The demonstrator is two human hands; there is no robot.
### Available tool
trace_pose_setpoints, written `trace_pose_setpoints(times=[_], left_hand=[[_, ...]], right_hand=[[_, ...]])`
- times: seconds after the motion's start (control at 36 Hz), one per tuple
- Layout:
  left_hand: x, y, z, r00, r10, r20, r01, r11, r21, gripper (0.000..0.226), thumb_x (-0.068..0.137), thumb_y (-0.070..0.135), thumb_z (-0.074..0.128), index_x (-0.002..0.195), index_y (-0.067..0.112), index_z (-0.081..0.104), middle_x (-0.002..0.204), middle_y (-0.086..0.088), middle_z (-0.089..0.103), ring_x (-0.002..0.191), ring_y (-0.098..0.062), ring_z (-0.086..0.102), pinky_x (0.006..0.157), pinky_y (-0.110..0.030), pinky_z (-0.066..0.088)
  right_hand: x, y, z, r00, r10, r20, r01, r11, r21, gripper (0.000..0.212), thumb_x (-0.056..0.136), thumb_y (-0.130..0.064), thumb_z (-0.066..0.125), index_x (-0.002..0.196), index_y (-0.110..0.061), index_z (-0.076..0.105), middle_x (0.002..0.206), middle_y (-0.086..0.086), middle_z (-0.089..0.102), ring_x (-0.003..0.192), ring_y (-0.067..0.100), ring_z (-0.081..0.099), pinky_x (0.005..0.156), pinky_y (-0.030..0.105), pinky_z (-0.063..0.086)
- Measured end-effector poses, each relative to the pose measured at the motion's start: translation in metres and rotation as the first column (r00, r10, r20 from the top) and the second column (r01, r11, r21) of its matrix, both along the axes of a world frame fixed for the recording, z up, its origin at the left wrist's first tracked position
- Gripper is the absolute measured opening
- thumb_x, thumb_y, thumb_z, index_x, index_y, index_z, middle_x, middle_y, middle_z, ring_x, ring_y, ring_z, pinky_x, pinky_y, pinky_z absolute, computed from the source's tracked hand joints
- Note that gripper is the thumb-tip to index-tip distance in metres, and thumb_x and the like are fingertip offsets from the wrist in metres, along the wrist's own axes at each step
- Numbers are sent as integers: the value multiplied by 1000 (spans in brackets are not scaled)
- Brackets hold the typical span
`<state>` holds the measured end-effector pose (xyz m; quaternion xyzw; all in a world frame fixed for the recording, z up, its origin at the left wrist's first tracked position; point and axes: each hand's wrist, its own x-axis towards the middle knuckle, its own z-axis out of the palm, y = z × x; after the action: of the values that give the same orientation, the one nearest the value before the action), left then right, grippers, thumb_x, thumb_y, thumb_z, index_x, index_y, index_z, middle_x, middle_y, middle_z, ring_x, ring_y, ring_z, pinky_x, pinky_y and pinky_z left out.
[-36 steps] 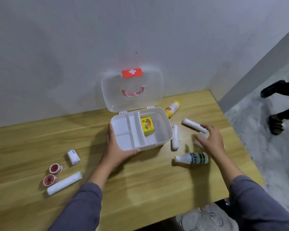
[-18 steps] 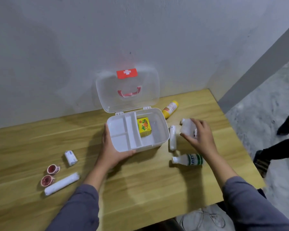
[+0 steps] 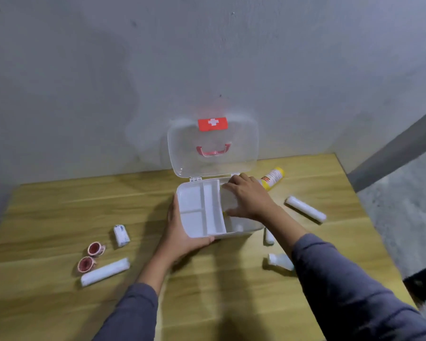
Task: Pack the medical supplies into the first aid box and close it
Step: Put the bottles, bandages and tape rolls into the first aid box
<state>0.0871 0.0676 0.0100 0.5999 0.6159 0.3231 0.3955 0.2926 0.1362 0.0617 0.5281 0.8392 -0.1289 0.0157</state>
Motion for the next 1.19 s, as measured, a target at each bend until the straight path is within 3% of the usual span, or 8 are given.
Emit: trace_pose_setpoints(times=[0.14, 0.31, 0.47, 0.64, 0.78, 0.92, 1.0, 1.19], left_hand=[[1, -1, 1, 1000, 17, -9, -18, 1000, -20, 135, 35, 47, 85, 143, 41, 3, 142, 0, 30, 132, -14, 33, 109, -34, 34], [2, -6, 9, 1000, 11, 17, -10, 1000, -9, 128, 38, 42, 86, 127, 66, -3, 140, 5, 28, 129, -10, 33, 105, -29, 34], [4, -7, 15, 1000, 9, 15, -9, 1000, -3, 124, 37, 44, 84, 121, 71, -5, 134, 10, 28, 125, -7, 32, 102, -26, 33], [6, -6, 15, 1000, 28, 8, -28, 1000, -10, 122, 36, 47, 81, 126, 63, 0, 136, 6, 29, 127, -9, 32, 104, -28, 33], [5, -5, 13, 999, 33, 6, -33, 999, -24, 125, 37, 43, 83, 140, 34, 14, 137, 0, 33, 127, -15, 35, 105, -37, 38], [7, -6, 18, 999, 33, 1, -33, 999, -36, 122, 35, 46, 80, 136, 42, 12, 133, 3, 30, 123, -11, 33, 100, -28, 33], [7, -6, 18, 999, 36, -6, -37, 999, -39, 121, 35, 46, 80, 137, 30, 19, 132, 3, 31, 121, -11, 34, 99, -27, 33], [5, -3, 17, 1000, 16, -21, -16, 1000, -9, 121, 35, 44, 83, 138, 23, 24, 132, -4, 38, 122, -19, 40, 102, -40, 41]], right_hand=[[-3, 5, 1, 999, 27, -24, -27, 999, -26, 78, 65, -42, 73, 132, -16, 41, 125, 7, 50, 117, 28, 43, 96, 39, 33], [21, -2, 7, 993, -69, 92, 66, 997, 36, 70, 66, -37, 73, 127, -18, 43, 126, 6, 48, 118, 28, 41, 96, 39, 34], [16, -2, 2, 994, -51, 92, 47, 998, 47, 61, 69, -33, 71, 121, -13, 47, 120, 9, 53, 110, 28, 46, 91, 38, 36], [-3, -3, -10, 991, -73, -110, 67, 996, -63, 69, 70, -21, 72, 130, -8, 41, 131, 15, 45, 123, 32, 40, 105, 38, 32], [2, -10, -19, 973, -141, -180, 127, 988, -89, 55, 74, -15, 70, 123, -4, 48, 127, 16, 46, 119, 33, 42, 101, 39, 38], [-4, -8, -25, 939, -209, -273, 187, 977, -106, 55, 71, -12, 71, 122, -4, 53, 123, 17, 50, 115, 35, 46, 99, 42, 40], [-9, -7, -28, 919, -215, -332, 182, 975, -127, 55, 71, -15, 74, 121, -5, 55, 122, 16, 52, 114, 33, 48, 98, 42, 43], [4, -19, -10, 886, -233, -402, 195, 972, -133, 52, 78, -13, 68, 127, -6, 51, 130, 14, 48, 122, 27, 44, 103, 33, 37]])
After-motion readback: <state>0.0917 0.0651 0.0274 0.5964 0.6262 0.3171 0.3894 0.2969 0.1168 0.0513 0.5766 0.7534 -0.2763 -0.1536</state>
